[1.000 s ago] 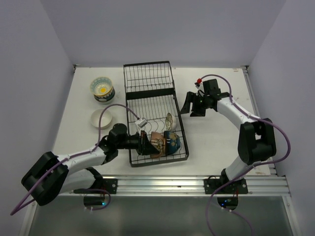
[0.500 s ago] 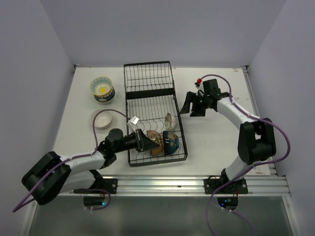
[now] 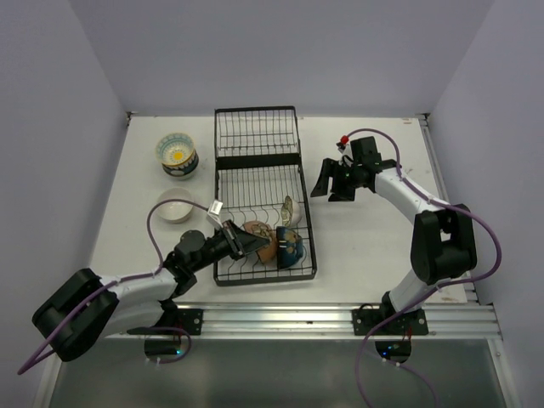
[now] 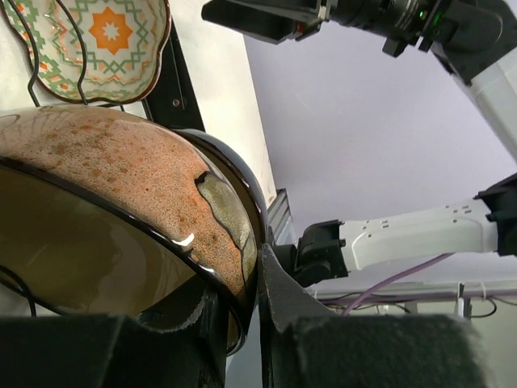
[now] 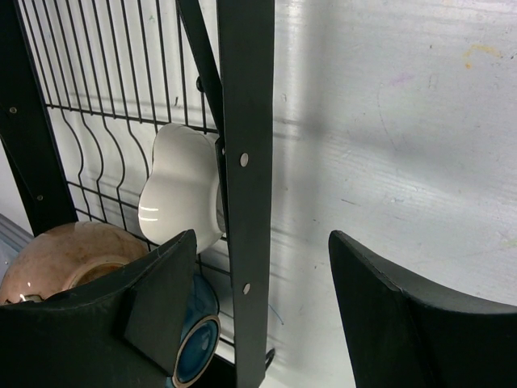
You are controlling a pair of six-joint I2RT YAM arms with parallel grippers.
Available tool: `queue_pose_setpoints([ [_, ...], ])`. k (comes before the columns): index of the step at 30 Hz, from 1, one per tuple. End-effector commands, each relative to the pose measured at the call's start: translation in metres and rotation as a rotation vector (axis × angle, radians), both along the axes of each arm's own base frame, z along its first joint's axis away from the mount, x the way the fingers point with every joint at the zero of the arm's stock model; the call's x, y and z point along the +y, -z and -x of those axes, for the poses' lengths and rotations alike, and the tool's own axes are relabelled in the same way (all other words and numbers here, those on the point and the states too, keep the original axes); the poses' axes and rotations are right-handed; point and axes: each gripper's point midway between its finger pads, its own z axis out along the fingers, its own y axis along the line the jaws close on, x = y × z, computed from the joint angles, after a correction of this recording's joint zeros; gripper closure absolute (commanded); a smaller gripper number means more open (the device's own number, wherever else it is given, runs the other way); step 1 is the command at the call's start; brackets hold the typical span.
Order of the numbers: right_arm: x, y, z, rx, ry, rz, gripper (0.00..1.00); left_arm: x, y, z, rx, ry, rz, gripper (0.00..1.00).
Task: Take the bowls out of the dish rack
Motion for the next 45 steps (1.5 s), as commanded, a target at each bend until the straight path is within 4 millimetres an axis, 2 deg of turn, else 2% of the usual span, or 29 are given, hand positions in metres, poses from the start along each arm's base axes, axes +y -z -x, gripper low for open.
queue_pose_setpoints([
  [1, -0.001, -0.007, -0.007, -0.037, -0.003, -0.005, 0.3, 0.006, -0.074, -0.018, -0.18, -0.099, 0.216, 1.0],
  [9, -0.001, -0.007, -0.007, -0.036, -0.004, -0.006, 0.3, 0.002, -0.089, -0.019, -0.184, -0.087, 0.285, 1.0],
  [18, -0.003, -0.009, -0.007, -0.047, 0.001, 0.0, 0.3, 0.001, -0.105, -0.018, -0.226, -0.073, 0.279, 1.0],
  [21, -0.003, -0.009, -0.006, -0.045, -0.001, -0.001, 0.3, 0.0, -0.109, -0.017, -0.252, -0.063, 0.24, 1.0],
  [23, -0.004, -0.01, -0.007, -0.051, 0.001, 0.001, 0.3, 0.003, -0.103, -0.019, -0.259, -0.081, 0.168, 1.0],
  [27, -0.003, -0.012, -0.007, -0.059, 0.001, -0.004, 0.3, 0.018, -0.097, -0.025, -0.285, -0.114, 0.064, 1.0],
  [31, -0.002, -0.014, -0.009, -0.073, 0.004, -0.017, 0.3, 0.038, -0.115, -0.04, -0.319, -0.143, -0.119, 1.0],
  [32, -0.002, -0.015, -0.009, -0.076, 0.006, -0.02, 0.3, 0.048, -0.12, -0.05, -0.369, -0.158, -0.19, 1.0],
  [33, -0.001, -0.016, -0.009, -0.076, 0.004, -0.025, 0.3, 0.052, -0.118, -0.057, -0.364, -0.156, -0.249, 1.0],
  [34, 0.0, -0.018, -0.009, -0.083, 0.004, -0.03, 0.3, 0.06, -0.102, -0.058, -0.304, -0.145, -0.344, 1.0],
  [35, 0.0, -0.019, -0.009, -0.086, 0.003, -0.034, 0.3, 0.072, -0.127, -0.07, -0.381, -0.166, -0.417, 1.0],
  [36, 0.0, -0.019, -0.009, -0.088, 0.002, -0.036, 0.3, 0.075, -0.119, -0.078, -0.359, -0.144, -0.487, 1.0],
  [37, 0.0, -0.023, -0.009, -0.099, 0.005, -0.041, 0.3, 0.083, -0.113, -0.077, -0.315, -0.116, -0.556, 1.0],
  [38, 0.001, -0.024, -0.009, -0.103, 0.004, -0.043, 0.3, 0.095, -0.136, -0.087, -0.381, -0.131, -0.602, 1.0],
  [40, 0.002, -0.029, -0.009, -0.119, 0.002, -0.055, 0.3, 0.108, -0.13, -0.095, -0.358, -0.096, -0.702, 1.0],
  [41, 0.002, -0.032, -0.009, -0.122, 0.001, -0.06, 0.3, 0.121, -0.151, -0.105, -0.373, -0.147, -0.728, 1.0],
  [42, 0.003, -0.033, -0.008, -0.123, 0.0, -0.064, 0.3, 0.126, -0.143, -0.113, -0.337, -0.14, -0.773, 1.0],
  [43, 0.005, -0.037, -0.008, -0.132, -0.004, -0.082, 0.3, 0.131, -0.135, -0.111, -0.301, -0.117, -0.82, 1.0],
  [44, 0.007, -0.038, -0.008, -0.132, -0.008, -0.092, 0.3, 0.139, -0.143, -0.117, -0.313, -0.145, -0.871, 1.0],
  [45, 0.009, -0.041, -0.007, -0.136, -0.012, -0.102, 0.3, 0.144, -0.135, -0.122, -0.285, -0.144, -0.915, 1.0],
])
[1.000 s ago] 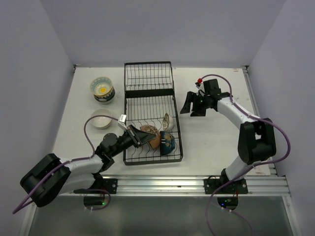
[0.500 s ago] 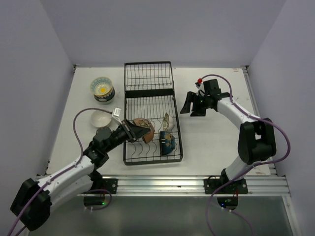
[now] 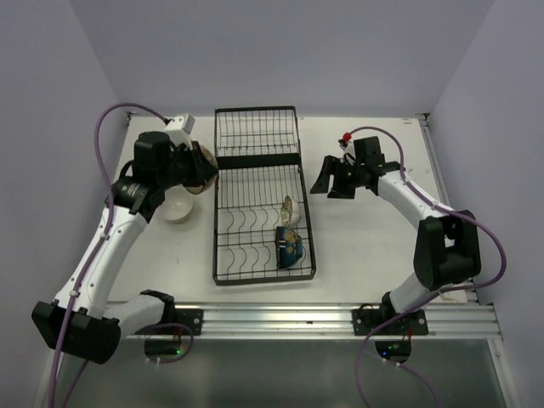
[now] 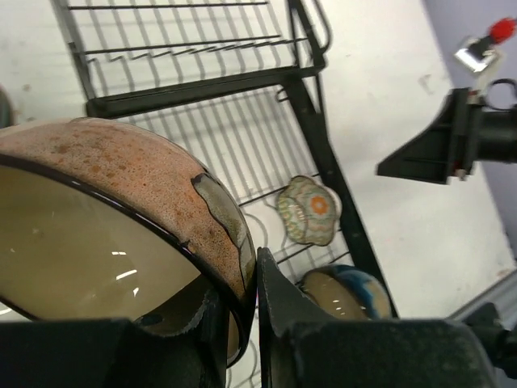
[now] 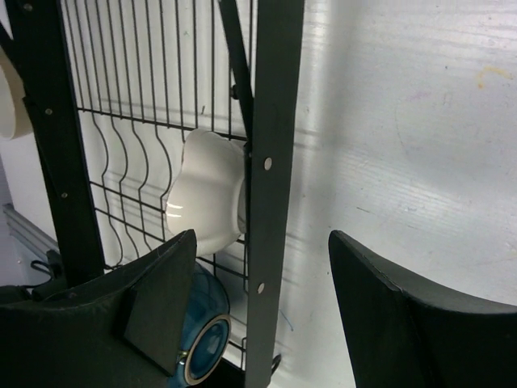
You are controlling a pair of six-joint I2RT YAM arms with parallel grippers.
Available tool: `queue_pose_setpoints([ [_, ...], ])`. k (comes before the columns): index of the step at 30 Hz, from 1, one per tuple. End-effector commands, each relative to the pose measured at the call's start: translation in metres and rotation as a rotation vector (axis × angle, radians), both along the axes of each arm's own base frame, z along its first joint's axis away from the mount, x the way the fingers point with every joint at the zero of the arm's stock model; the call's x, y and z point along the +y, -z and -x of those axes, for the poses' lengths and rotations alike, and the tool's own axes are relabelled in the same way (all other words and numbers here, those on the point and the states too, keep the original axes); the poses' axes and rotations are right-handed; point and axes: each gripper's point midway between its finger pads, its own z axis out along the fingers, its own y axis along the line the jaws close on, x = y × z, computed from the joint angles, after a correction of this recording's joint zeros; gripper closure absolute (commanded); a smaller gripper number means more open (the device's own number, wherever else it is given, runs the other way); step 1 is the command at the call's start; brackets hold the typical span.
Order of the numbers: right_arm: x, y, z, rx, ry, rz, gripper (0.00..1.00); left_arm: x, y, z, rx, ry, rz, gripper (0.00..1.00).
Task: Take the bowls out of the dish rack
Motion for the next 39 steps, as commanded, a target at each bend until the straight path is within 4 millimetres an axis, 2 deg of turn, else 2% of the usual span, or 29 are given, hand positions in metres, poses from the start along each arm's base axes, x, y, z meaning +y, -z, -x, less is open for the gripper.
queue_pose_setpoints([
  [1, 0.01, -0.031, -0.003, -0.08, -0.019, -0.089, 0.3, 0.032, 0.006, 0.002, 0.026, -0.004, -0.249, 1.0],
  [5, 0.015, -0.042, -0.003, -0.094, -0.027, -0.128, 0.3, 0.052, 0.028, -0.004, 0.106, -0.027, -0.396, 1.0],
  [10, 0.018, -0.052, -0.003, -0.117, -0.028, -0.162, 0.3, 0.065, 0.057, -0.009, 0.229, -0.037, -0.505, 1.0],
  [14, 0.019, -0.054, 0.0, -0.122, -0.029, -0.172, 0.3, 0.083, 0.065, -0.017, 0.261, -0.076, -0.617, 1.0],
  [16, 0.02, -0.055, 0.001, -0.123, -0.029, -0.18, 0.3, 0.089, 0.078, -0.02, 0.304, -0.058, -0.665, 1.0],
  [18, 0.02, -0.054, 0.002, -0.119, -0.029, -0.186, 0.3, 0.105, 0.09, -0.025, 0.344, -0.099, -0.74, 1.0],
  [22, 0.02, -0.057, 0.004, -0.13, -0.03, -0.187, 0.3, 0.099, 0.101, -0.035, 0.359, -0.08, -0.725, 1.0],
  [25, 0.02, -0.059, 0.004, -0.138, -0.028, -0.187, 0.3, 0.105, 0.112, -0.041, 0.384, -0.102, -0.761, 1.0],
  [27, 0.019, -0.058, 0.004, -0.137, -0.025, -0.183, 0.3, 0.105, 0.123, -0.042, 0.414, -0.087, -0.771, 1.0],
  [39, 0.016, -0.055, 0.004, -0.134, -0.016, -0.164, 0.3, 0.115, 0.147, -0.044, 0.468, -0.104, -0.84, 1.0],
])
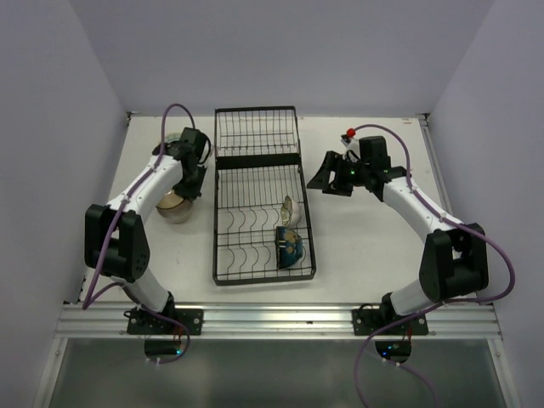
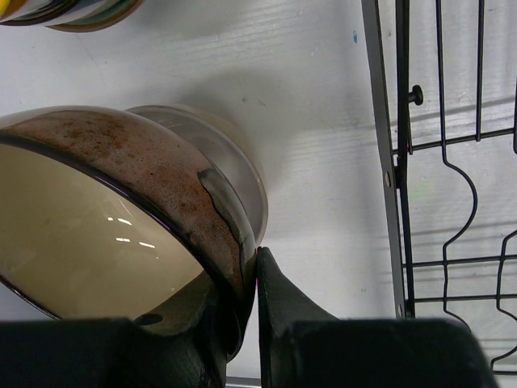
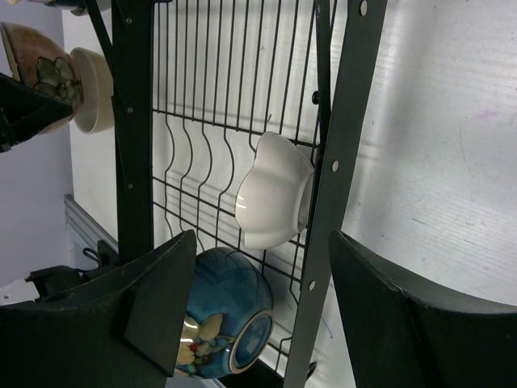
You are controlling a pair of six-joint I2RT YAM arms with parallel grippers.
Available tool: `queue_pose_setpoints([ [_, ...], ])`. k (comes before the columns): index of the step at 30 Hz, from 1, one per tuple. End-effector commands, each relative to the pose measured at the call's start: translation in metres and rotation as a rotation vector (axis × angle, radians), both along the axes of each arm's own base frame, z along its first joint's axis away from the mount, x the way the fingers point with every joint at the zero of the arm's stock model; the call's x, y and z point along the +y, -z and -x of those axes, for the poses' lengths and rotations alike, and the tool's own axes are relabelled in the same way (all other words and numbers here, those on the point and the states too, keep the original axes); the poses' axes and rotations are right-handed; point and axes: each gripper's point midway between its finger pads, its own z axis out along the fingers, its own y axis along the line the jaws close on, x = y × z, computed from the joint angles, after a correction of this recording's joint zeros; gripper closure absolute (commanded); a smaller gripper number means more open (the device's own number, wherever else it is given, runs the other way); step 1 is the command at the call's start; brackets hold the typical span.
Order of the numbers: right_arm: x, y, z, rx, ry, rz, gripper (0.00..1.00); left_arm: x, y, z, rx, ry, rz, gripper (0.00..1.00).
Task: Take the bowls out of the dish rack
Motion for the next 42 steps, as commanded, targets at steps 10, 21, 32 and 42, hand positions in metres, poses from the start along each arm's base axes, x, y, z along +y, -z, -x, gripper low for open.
queue_pose_setpoints([
  [10, -0.003, -0.01, -0.003, -0.042, 0.013, -0.004, 0.3, 0.01, 0.0, -0.011, -0.068, 0.005, -0.063, 1.0],
  [21, -0.003, -0.006, -0.002, -0.032, 0.014, -0.002, 0.3, 0.02, 0.014, -0.01, -0.054, -0.026, -0.12, 1.0],
  [32, -0.005, -0.003, -0.004, -0.028, 0.022, 0.01, 0.29, 0.017, 0.01, -0.014, -0.052, -0.034, -0.12, 0.88],
  [42, -0.005, -0.001, -0.003, -0.023, 0.022, 0.011, 0.29, 0.014, -0.004, -0.011, -0.075, -0.038, -0.161, 0.68],
])
